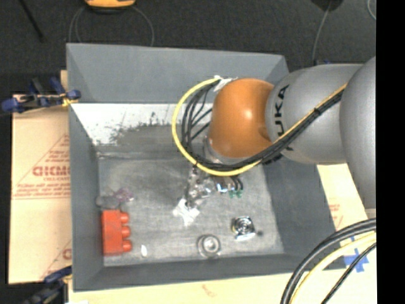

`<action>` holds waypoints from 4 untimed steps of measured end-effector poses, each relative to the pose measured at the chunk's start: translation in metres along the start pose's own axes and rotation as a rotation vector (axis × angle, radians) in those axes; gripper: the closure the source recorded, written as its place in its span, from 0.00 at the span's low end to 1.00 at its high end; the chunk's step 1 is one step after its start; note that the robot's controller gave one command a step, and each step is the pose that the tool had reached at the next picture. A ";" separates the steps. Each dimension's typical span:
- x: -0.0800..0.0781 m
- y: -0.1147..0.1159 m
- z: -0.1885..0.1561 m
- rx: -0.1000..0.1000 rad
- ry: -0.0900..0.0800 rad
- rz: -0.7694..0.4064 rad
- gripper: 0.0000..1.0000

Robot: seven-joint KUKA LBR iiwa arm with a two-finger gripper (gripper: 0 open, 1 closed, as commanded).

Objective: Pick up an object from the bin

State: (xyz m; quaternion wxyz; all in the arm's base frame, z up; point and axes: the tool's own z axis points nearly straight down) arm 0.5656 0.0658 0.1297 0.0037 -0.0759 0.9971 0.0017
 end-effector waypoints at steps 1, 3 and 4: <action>0.002 0.000 0.003 0.001 0.004 -0.001 0.00; -0.004 -0.018 0.043 -0.001 0.009 0.016 1.00; -0.022 -0.011 -0.144 0.005 -0.002 -0.247 1.00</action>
Offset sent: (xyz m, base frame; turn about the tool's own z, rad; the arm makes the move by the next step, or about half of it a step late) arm 0.0000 0.0000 0.0000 0.0000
